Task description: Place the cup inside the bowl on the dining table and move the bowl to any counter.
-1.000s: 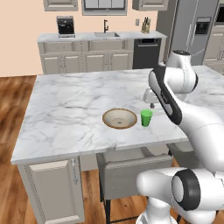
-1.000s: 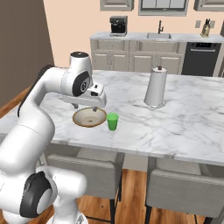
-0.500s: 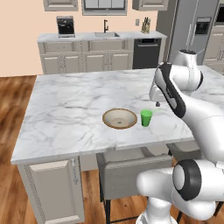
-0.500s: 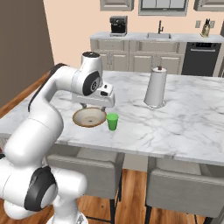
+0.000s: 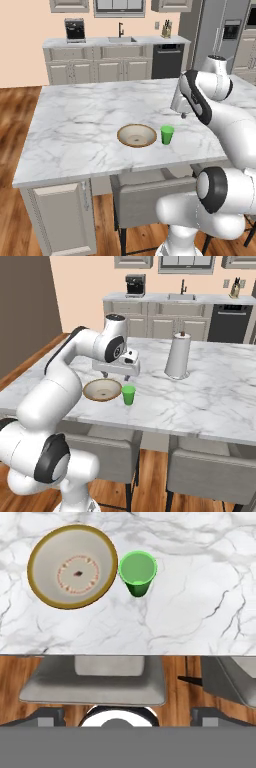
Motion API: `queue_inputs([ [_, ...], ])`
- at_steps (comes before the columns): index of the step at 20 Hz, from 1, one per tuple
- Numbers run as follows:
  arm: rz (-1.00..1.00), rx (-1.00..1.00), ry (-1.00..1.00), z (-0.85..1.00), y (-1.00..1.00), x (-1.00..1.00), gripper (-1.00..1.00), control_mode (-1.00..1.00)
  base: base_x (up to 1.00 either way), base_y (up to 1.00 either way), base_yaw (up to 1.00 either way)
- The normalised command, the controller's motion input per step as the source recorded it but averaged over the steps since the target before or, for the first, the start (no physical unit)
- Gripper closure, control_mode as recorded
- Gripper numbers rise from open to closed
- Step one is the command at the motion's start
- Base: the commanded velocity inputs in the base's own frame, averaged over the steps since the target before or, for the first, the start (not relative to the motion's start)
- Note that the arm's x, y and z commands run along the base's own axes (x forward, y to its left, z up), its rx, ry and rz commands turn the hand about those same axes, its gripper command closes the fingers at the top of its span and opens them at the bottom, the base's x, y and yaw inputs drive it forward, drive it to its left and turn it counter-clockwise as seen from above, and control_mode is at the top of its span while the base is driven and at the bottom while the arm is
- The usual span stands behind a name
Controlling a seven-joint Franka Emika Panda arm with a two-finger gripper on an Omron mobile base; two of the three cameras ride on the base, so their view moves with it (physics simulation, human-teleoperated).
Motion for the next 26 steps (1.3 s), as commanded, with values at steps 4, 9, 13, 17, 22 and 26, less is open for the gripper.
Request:
queue_inputs([
  [4, 0.00, 0.00, 0.00, -0.09, -0.09, 0.30, -1.00, -1.00, 0.00, 0.00, 0.00],
  [9, 0.00, 0.00, 0.00, -0.07, 0.00, 0.29, -1.00, -1.00, 0.00, 0.00, 0.00],
  [13, 0.00, 0.00, 0.00, -0.03, -0.03, 0.26, -1.00, -1.00, 0.00, 0.00, 0.00],
  [17, 0.00, 0.00, 0.00, 0.00, -0.02, 0.19, -1.00, -1.00, 0.00, 0.00, 0.00],
  [22, 0.00, 0.00, -0.04, 0.00, -0.07, 0.25, -1.00, -1.00, 0.00, 0.00, 0.00],
  [26, 0.00, 0.03, -0.08, 0.00, -0.22, 0.41, -1.00, -1.00, 0.00, 0.00, 0.00],
])
